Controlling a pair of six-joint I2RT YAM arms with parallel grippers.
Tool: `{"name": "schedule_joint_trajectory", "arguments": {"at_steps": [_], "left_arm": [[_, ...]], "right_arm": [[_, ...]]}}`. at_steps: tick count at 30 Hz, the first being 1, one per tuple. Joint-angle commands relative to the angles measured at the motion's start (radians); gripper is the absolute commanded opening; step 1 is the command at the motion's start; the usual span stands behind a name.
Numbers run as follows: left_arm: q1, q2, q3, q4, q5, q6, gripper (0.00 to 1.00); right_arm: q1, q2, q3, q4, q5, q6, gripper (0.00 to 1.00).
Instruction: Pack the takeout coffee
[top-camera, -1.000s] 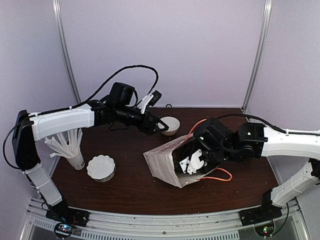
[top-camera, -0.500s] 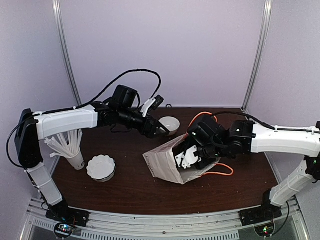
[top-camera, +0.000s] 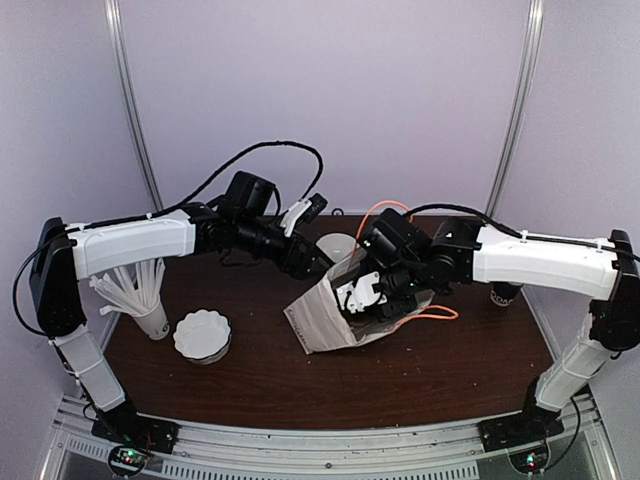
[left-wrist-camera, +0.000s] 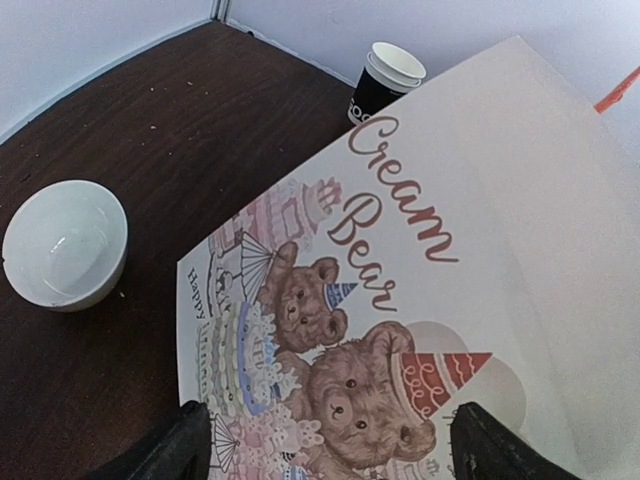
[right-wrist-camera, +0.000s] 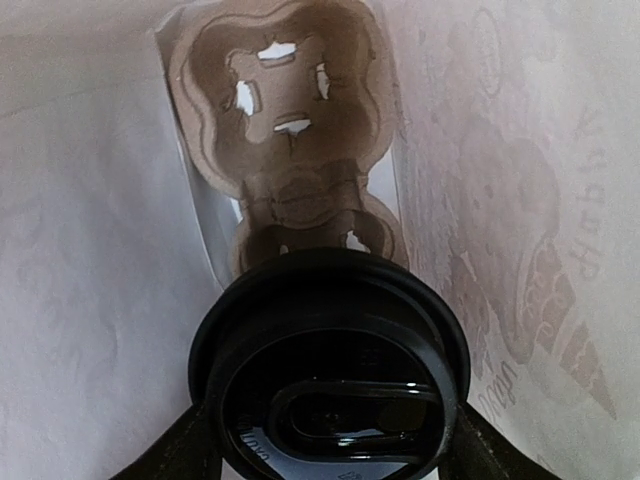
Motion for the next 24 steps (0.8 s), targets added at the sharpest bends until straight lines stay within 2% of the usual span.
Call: {"name": "schedule_joint_trajectory", "arguments": {"at_steps": [1, 18, 24], "left_arm": [[-0.002, -0.027, 0.012, -0.002, -0.022, 0.02, 0.87], [0.016, -0.12, -0.066, -0.051, -0.082, 0.029, 0.87], [0.025, -0.143, -0.082, -0.056, -0.098, 0.029, 0.87]], "right_arm": [[-0.024, 0.033, 0.06, -0.049, -0.038, 0.064, 0.63], [-0.134, 0.223, 0.296, -0.234, -0.182, 0.145, 0.63], [-0.134, 0.295, 0.44, -0.438, -0.281, 0.158, 0.63]]}}
